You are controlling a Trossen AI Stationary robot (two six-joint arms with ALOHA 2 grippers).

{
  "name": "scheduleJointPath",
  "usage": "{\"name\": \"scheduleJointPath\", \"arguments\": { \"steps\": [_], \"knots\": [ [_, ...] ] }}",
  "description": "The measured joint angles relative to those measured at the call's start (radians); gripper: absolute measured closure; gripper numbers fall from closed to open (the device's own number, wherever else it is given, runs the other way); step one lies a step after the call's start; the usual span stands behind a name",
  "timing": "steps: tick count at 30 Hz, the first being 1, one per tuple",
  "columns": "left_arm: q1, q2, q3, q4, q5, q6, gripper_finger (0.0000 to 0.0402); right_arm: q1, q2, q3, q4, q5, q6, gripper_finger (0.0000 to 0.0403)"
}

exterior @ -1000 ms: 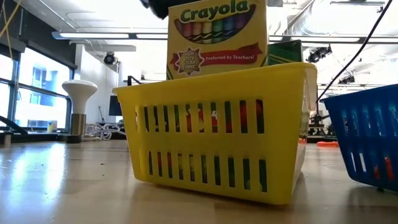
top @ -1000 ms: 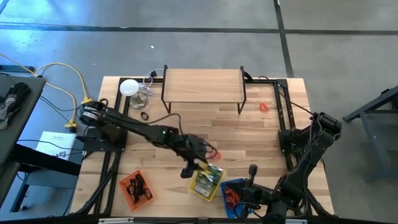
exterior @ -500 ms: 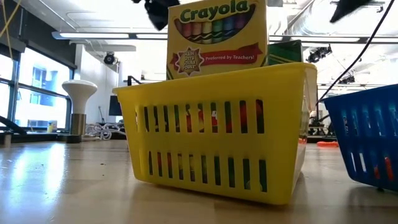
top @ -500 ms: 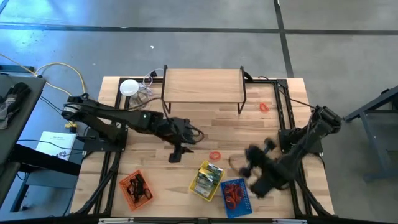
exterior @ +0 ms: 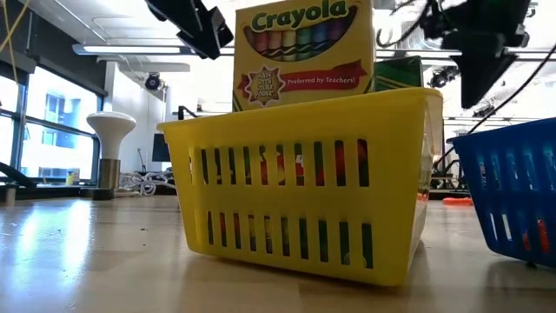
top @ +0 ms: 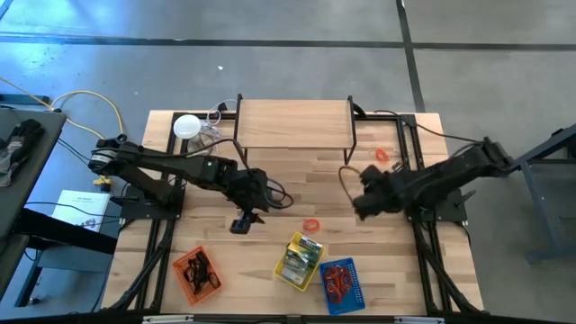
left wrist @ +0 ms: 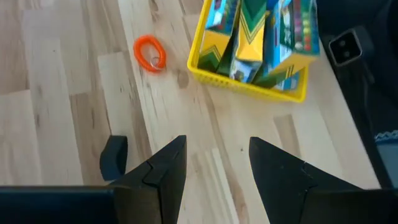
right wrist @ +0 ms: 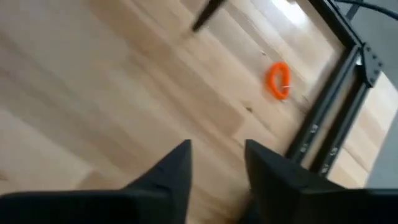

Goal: Pick & Place Office Desk Supplies
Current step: Put the top orange spring keychain into the blue bin

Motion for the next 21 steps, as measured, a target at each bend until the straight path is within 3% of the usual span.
{"name": "scheduleJointPath", "arguments": {
  "steps": [4,8,14,21],
  "knots": [
    [0.0,0.0,0.0,-0.02,0.008,0.007,0.0233,-0.179,-0.091,-0.088,0.034,-0.055,-0.14,0.0207],
    [-0.002,0.0,0.0,-0.034,0.052,0.007,0.0233,-0.371,-0.178,-0.176,0.16,-0.128,-0.327,0.0171],
    [-0.014,0.0,0.0,-0.069,0.071,0.04,0.0233,-0.624,-0.187,-0.26,0.358,-0.214,-0.545,0.0164],
    [-0.014,0.0,0.0,-0.071,0.07,0.065,0.0233,-0.833,-0.091,-0.274,0.407,-0.244,-0.616,0.0168]
  ]
}}
